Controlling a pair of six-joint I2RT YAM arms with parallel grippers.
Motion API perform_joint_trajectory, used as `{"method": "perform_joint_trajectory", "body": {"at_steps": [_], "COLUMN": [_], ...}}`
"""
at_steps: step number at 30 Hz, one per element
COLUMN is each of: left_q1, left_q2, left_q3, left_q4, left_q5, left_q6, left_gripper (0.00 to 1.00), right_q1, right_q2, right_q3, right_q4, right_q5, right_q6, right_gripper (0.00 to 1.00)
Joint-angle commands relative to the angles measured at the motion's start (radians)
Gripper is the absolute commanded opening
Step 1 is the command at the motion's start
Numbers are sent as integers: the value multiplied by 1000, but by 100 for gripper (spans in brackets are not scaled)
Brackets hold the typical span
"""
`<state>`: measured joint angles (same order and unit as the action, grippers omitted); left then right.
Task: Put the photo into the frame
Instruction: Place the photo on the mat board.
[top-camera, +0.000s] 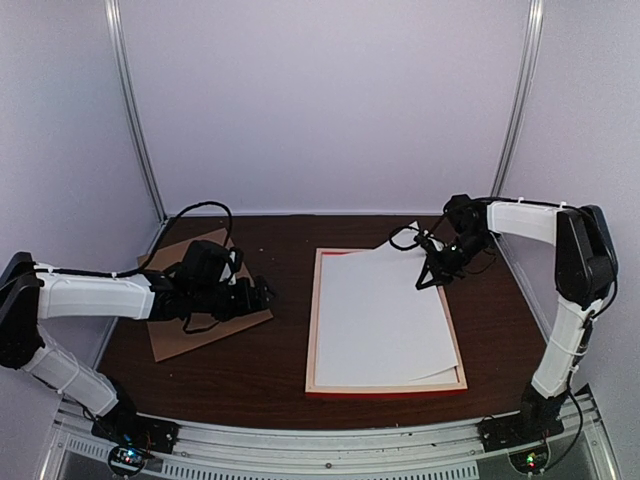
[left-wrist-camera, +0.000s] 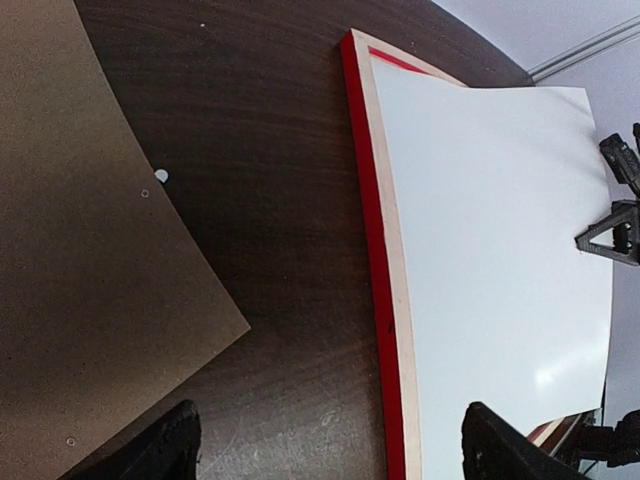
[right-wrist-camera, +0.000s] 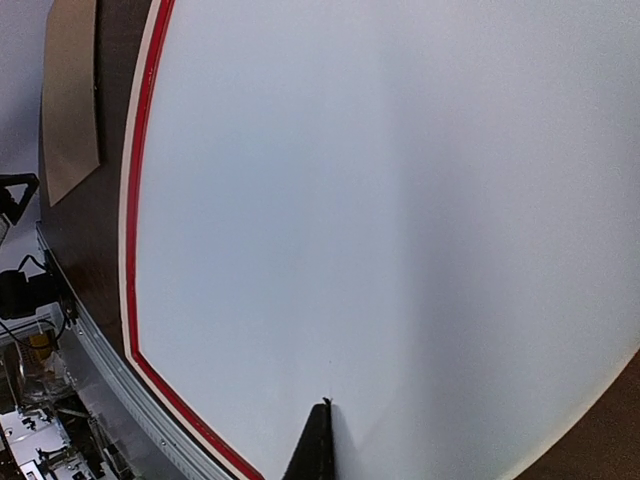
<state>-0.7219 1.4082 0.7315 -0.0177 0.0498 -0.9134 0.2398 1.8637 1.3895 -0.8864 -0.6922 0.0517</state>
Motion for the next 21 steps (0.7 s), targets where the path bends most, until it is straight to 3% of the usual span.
{"method": "perform_joint_trajectory", "body": {"at_steps": [1, 21], "left_q1": [-5, -5], "left_q2": [-3, 2], "left_q3": [34, 35], "left_q4": [25, 22], "left_q5": [9, 3], "left_q6": [34, 42], "left_gripper": [92, 93], "right_q1": [-1, 15], "right_q2": [8, -38], "right_q3": [14, -100], "right_q4": [29, 128], "right_q5": [7, 31], "right_q6": [7, 95], "right_gripper": [3, 14]}}
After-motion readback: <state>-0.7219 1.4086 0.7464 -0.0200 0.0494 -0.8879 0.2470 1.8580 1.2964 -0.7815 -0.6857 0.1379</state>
